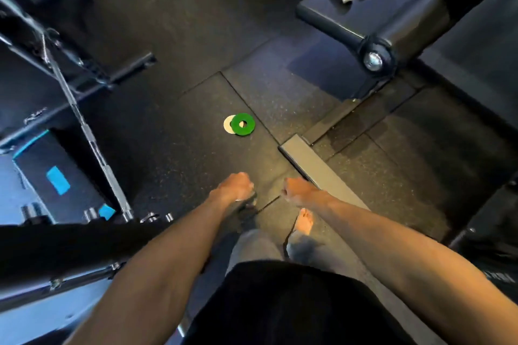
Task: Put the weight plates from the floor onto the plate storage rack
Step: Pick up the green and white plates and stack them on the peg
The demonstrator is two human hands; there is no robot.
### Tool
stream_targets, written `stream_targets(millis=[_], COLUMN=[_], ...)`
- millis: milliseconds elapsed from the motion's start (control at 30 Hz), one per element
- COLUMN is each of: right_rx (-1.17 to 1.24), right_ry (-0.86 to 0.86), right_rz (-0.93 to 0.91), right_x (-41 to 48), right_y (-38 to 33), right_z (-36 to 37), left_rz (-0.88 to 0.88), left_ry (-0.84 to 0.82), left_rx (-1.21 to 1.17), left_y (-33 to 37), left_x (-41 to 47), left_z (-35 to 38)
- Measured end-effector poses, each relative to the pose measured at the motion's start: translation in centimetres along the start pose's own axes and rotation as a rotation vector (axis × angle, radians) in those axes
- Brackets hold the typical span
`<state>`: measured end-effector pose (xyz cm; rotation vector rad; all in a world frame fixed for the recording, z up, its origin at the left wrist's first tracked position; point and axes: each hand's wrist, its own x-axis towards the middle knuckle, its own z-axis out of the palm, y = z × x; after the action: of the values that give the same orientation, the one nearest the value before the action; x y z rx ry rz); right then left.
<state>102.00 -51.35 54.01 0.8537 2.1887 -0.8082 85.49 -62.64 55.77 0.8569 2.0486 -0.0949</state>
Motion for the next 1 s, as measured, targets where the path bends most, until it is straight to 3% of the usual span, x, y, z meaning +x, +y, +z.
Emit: stream_targets(millis=[333,533,800,1000], right_rx=[-0.233,-0.303,-0.267,-0.143], right_ry=[-0.075,-0.171,-0.228,-0.289], right_rz=[-0.090,-0.092,-0.084,-0.049], right_x=[11.8,20.5,31.0,38.8], right_y=[-0.7,-3.2,-8.9,-10.3], right_z=[-11.9,-16.7,-20.7,-20.2], left_rz=[-0.110,-0.179,-0.203,-0.261], left_ry=[0.044,-0.032,-0.038,-0.067], left_rx=[-0.289,-0.379,-0.537,-0.592], left_y=[2.9,-1.1,-4.7,-7.2], left_x=[9.5,18.0,25.0,32.1], left_z=[-7.9,-10.6,-17.9,-18.8])
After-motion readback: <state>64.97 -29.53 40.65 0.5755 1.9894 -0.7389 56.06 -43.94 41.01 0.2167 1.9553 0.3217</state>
